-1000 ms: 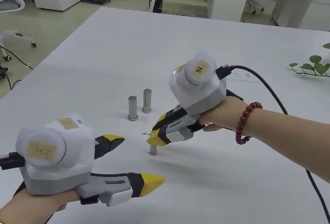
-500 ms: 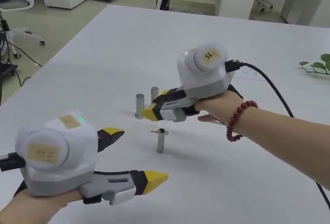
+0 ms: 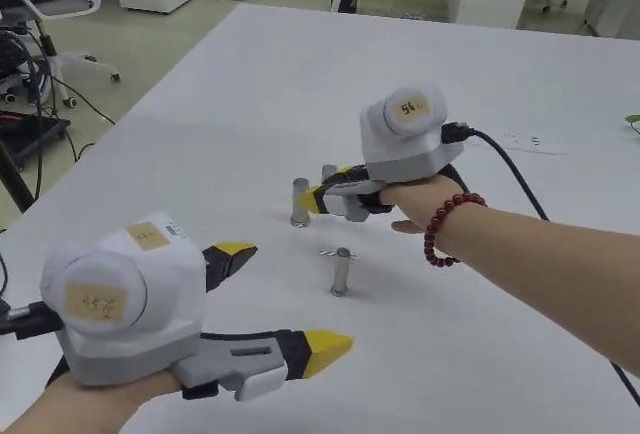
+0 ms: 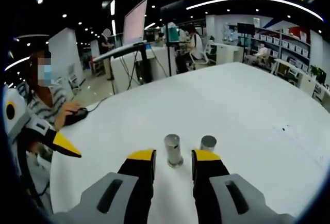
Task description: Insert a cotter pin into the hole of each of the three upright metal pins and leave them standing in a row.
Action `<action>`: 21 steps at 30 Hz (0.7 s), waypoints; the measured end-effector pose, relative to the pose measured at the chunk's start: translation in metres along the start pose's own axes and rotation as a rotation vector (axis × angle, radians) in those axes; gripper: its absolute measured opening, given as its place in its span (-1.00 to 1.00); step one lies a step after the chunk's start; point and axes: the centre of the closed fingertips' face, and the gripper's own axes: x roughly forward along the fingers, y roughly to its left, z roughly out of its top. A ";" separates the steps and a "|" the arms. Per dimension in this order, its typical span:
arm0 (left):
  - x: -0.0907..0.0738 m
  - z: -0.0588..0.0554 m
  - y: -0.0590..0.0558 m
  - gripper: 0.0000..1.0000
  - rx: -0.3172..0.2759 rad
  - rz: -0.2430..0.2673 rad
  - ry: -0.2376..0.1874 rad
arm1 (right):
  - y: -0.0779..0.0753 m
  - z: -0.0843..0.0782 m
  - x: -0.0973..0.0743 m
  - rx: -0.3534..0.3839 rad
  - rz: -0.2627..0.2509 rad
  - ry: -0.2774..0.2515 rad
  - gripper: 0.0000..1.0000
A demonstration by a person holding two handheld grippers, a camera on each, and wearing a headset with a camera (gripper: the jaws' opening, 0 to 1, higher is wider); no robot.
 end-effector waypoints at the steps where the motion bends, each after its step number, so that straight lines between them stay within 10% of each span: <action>1: 0.000 0.000 0.000 0.62 -0.001 0.002 -0.001 | -0.001 0.000 0.002 0.002 -0.003 -0.002 -0.41; 21: -0.001 -0.003 0.003 0.59 -0.017 0.007 0.010 | 0.006 0.000 0.022 -0.042 0.016 -0.026 -0.69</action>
